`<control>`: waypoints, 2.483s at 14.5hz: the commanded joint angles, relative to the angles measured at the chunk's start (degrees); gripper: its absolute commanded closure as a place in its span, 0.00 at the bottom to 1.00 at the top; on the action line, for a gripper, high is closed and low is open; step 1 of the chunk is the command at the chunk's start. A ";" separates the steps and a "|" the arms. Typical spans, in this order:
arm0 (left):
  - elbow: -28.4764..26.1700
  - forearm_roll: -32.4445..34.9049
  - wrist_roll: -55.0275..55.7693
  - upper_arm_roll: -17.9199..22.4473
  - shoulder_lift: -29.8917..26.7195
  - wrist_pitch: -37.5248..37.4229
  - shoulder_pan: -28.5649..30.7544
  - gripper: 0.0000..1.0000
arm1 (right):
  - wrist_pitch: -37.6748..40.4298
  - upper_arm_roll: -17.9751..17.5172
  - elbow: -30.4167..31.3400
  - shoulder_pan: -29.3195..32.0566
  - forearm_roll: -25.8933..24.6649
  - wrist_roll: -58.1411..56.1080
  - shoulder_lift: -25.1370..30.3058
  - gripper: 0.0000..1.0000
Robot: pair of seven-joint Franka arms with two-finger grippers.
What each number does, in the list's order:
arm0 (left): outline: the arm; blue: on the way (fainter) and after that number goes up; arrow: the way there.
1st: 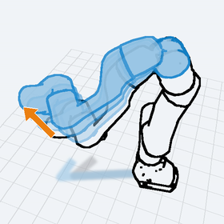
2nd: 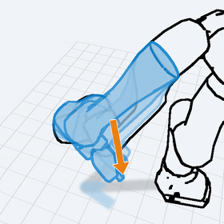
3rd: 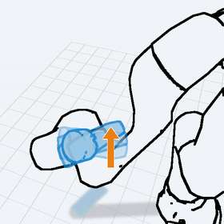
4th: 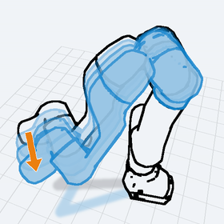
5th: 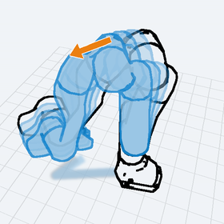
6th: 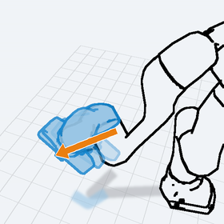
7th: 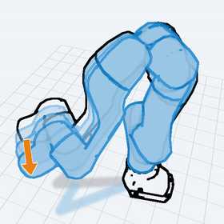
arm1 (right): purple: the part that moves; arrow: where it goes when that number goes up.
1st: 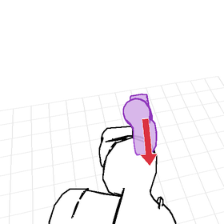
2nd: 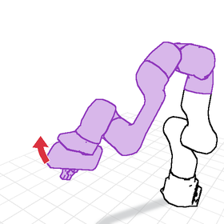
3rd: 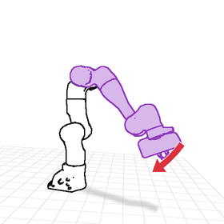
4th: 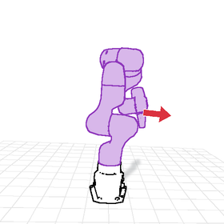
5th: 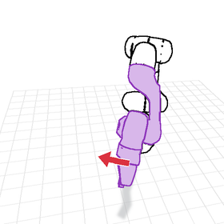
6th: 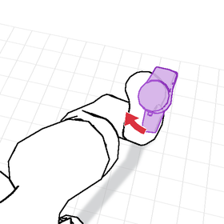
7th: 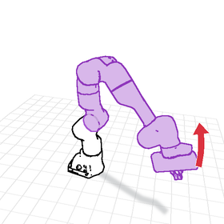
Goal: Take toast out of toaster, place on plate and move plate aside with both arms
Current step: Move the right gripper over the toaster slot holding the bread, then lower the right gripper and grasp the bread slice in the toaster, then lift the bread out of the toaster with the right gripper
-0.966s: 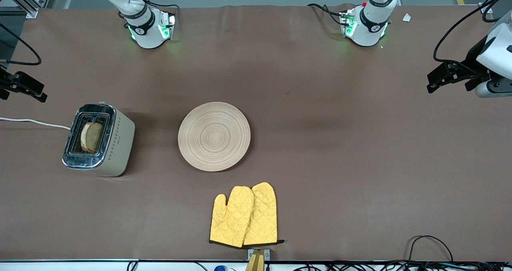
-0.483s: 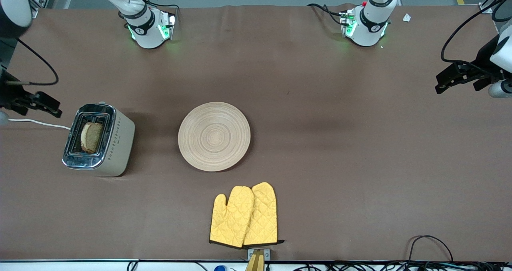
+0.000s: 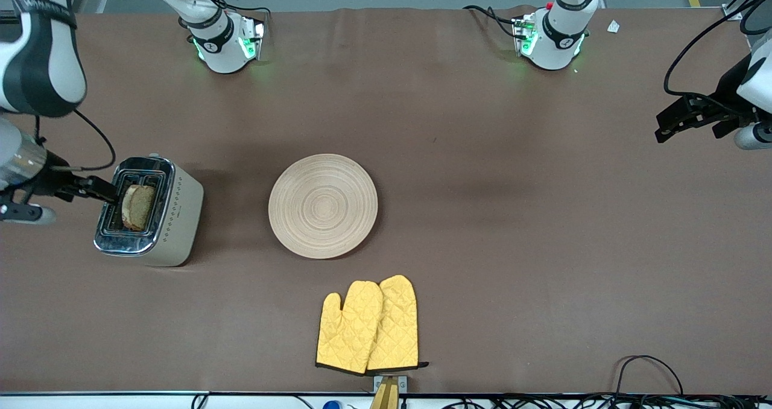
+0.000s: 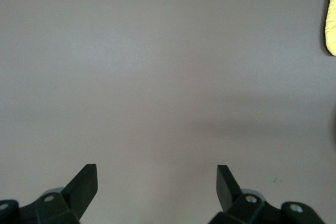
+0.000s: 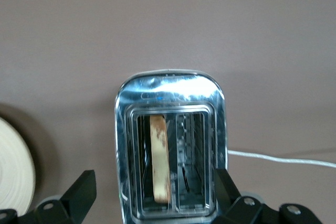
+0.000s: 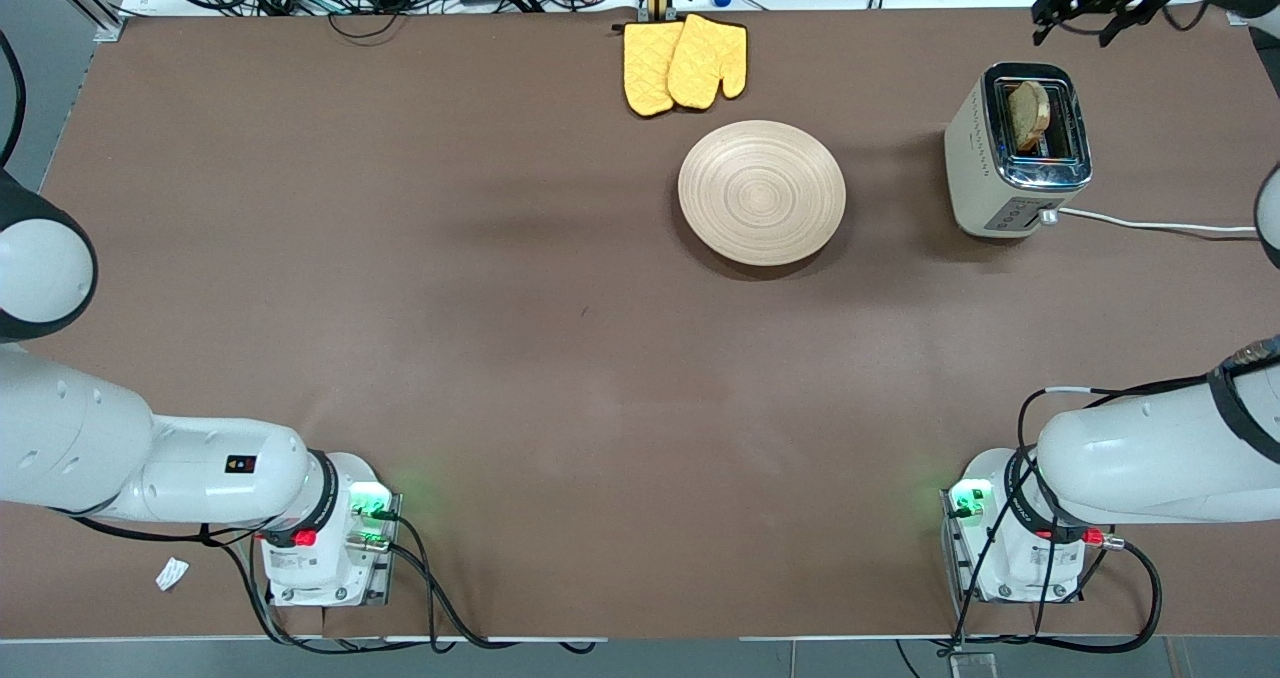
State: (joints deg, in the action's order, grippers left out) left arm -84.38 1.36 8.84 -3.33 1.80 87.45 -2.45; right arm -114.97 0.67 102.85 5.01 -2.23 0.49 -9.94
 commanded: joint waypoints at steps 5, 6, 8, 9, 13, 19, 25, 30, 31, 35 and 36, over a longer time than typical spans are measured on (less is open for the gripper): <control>1.50 -0.22 -0.84 -0.10 0.66 -1.14 -0.10 0.00 | -2.89 -0.40 1.47 0.79 1.44 -0.49 -5.53 0.02; 1.50 -0.31 -0.84 -0.10 0.57 -1.14 -0.19 0.00 | -2.89 -0.40 2.52 0.71 1.44 -0.49 -5.44 0.02; 1.50 -0.05 -0.93 -0.10 0.49 -1.14 -0.27 0.00 | -2.80 -0.40 3.50 0.79 1.44 -0.49 -5.18 0.05; 1.50 -0.13 -0.93 -0.10 0.48 -1.14 -0.19 0.00 | -2.10 -0.40 3.67 0.88 1.44 -0.49 -5.09 0.09; 1.50 -0.22 -0.67 -0.10 0.57 -1.14 -0.19 0.00 | 0.80 -0.58 3.68 0.88 1.44 -0.14 -4.47 0.28; 1.50 -0.31 -0.67 -0.18 0.57 -1.14 -0.10 0.00 | 1.51 -0.58 3.50 0.71 1.53 -0.40 -4.30 0.89; 1.50 -0.31 -1.11 -0.10 0.57 -1.14 -0.01 0.00 | 6.83 -0.76 -2.18 -2.09 0.21 -0.32 -2.54 0.99; 1.50 -0.31 -0.23 -0.19 1.18 -1.05 -0.98 0.00 | 12.40 -0.84 -6.34 -13.94 -3.38 16.07 -2.54 0.99; 1.50 -0.31 -0.23 -0.27 1.36 -1.05 -0.98 0.00 | 12.32 -0.84 -6.34 -17.11 -4.53 21.17 -2.71 0.99; 1.50 -0.40 -0.49 -0.45 1.36 -0.97 -0.89 0.00 | 7.68 -1.10 -5.91 -22.93 -0.79 24.74 -3.77 0.99; 1.50 -0.40 -0.84 -0.45 1.36 -0.97 -0.63 0.00 | 5.57 -1.02 -5.47 -22.76 5.51 24.74 -4.20 0.99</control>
State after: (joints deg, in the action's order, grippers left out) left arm -84.36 1.36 8.84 -3.80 2.72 87.45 -3.28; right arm -106.13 -0.92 96.56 -18.72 -3.24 25.70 -13.76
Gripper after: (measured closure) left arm 0.000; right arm 0.930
